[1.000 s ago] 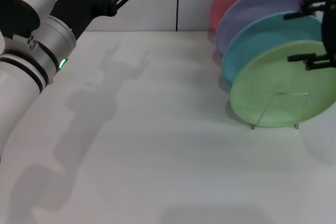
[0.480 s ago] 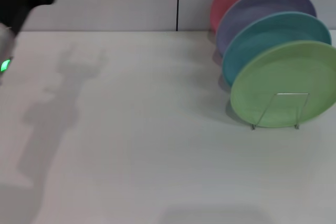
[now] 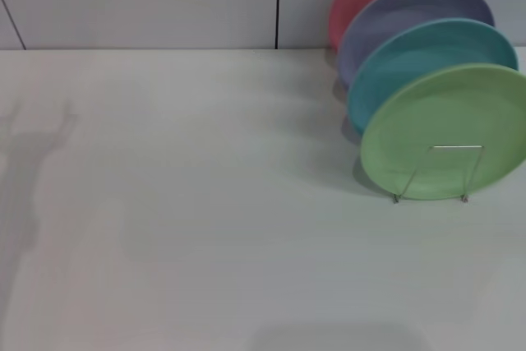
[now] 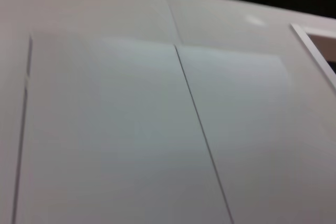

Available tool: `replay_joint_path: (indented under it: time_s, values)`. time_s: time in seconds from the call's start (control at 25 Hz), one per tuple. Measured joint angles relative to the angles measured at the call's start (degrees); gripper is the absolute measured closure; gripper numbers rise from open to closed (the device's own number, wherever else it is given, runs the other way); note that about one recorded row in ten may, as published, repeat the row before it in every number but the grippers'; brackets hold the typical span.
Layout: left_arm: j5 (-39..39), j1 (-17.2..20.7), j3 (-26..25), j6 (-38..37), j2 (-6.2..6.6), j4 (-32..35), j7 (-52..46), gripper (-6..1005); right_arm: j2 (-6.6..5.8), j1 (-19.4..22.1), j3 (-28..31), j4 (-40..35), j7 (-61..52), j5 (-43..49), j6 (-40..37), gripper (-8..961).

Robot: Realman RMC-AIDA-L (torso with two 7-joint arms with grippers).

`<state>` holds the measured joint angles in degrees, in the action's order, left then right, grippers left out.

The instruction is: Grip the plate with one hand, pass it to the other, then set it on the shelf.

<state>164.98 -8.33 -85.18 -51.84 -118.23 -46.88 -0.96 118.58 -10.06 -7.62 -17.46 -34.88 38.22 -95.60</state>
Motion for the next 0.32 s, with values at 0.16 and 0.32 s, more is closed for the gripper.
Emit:
replay_joint_path:
  time_s: [0.16, 0.32]
  values:
    - [0.0, -6.5, -4.7, -12.4, -0.15, 18.7, -0.5, 140, 0.45, -0.5, 0.0, 9.6, 10.1, 0.1, -3.4, 255]
    - [0.0, -8.9, -7.2, -14.9, -0.08, 25.3, -0.7, 140, 0.52, -1.2, -0.3, 13.4, 16.1, 0.2, -6.1, 255]
